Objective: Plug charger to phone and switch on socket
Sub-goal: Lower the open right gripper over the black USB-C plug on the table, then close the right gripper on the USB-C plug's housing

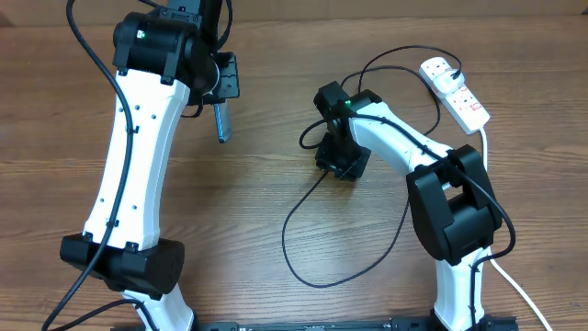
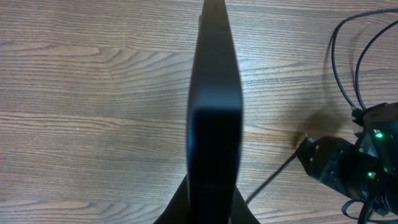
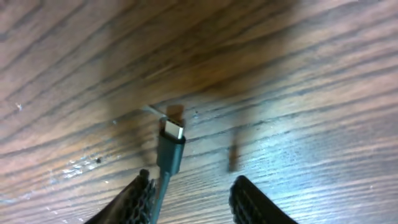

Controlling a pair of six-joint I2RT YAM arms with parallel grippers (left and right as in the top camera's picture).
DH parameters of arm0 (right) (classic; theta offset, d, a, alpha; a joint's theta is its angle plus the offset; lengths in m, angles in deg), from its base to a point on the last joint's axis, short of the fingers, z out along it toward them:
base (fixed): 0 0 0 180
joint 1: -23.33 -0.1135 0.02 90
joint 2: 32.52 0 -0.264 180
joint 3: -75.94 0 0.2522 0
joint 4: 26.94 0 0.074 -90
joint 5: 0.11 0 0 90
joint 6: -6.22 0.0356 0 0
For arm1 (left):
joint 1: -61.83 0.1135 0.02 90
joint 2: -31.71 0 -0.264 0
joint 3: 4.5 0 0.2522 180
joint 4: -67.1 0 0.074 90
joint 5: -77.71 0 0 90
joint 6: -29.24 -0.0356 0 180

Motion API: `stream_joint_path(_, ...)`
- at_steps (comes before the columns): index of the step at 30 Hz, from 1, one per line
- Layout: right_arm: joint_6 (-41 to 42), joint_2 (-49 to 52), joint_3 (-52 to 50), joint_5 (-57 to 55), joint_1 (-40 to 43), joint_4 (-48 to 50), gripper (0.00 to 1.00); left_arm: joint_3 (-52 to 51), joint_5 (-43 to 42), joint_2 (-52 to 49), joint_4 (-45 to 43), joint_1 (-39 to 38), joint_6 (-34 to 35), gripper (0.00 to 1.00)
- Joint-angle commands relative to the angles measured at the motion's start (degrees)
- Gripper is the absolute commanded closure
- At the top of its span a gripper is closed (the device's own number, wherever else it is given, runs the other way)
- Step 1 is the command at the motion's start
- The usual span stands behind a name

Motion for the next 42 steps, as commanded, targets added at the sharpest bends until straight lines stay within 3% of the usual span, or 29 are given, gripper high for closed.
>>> stream_joint_path(1,1.07,0.96,1.31,-0.52,-0.33,1.25,0.61,0.46,1.09,0.72,-0.44,-0.15,1.22,0.96)
stream_joint_path(42,2.19,2.58,1.14,-0.50,-0.94,0.76,0.74,0.46,0.66,0.72,-0.87,-0.26,1.25,0.96)
